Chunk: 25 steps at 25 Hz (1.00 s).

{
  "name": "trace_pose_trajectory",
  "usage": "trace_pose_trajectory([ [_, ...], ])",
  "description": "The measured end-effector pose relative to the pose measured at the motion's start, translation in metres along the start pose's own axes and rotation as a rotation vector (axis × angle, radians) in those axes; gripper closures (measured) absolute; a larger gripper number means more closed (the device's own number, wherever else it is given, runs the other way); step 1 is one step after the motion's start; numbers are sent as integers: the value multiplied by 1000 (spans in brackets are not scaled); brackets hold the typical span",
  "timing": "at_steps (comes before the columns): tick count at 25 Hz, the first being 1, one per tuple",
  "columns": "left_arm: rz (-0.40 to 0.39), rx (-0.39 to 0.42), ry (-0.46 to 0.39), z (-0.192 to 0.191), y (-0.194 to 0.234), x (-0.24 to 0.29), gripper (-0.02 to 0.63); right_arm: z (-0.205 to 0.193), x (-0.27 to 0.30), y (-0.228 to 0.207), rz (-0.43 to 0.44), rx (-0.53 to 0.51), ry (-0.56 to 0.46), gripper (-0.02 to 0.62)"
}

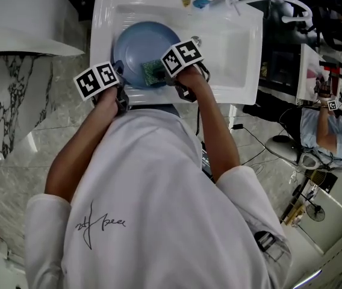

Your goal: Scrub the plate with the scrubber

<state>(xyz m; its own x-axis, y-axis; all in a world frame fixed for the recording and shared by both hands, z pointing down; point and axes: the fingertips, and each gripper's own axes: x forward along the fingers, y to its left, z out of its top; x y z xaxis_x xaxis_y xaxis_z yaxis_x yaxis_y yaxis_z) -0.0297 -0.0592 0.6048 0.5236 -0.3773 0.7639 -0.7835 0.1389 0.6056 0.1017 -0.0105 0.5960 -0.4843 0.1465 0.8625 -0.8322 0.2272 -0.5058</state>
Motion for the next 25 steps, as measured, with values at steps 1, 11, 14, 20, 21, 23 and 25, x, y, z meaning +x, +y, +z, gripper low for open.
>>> trace_pose_trajectory([
  [1,1,0,0,0,0,0,517,1,1,1,8,3,-2,529],
  [11,12,0,-7,1,0,-1,517,11,11,17,106,59,-26,529],
  [14,14,-6,-11,0,1,-2,517,16,16,24,139,71,-32,529],
  [20,3,-14,-11,0,2,-2,517,27,22,35,191,95,-64,529],
  [21,2,-13,-8,0,2,-2,517,28,23,37,198,97,-67,529],
  [23,3,-8,1,-2,3,-2,518,30,25,41,217,105,-72,529],
  [25,8,-5,11,-4,3,-3,520,32,25,46,248,122,-86,529],
])
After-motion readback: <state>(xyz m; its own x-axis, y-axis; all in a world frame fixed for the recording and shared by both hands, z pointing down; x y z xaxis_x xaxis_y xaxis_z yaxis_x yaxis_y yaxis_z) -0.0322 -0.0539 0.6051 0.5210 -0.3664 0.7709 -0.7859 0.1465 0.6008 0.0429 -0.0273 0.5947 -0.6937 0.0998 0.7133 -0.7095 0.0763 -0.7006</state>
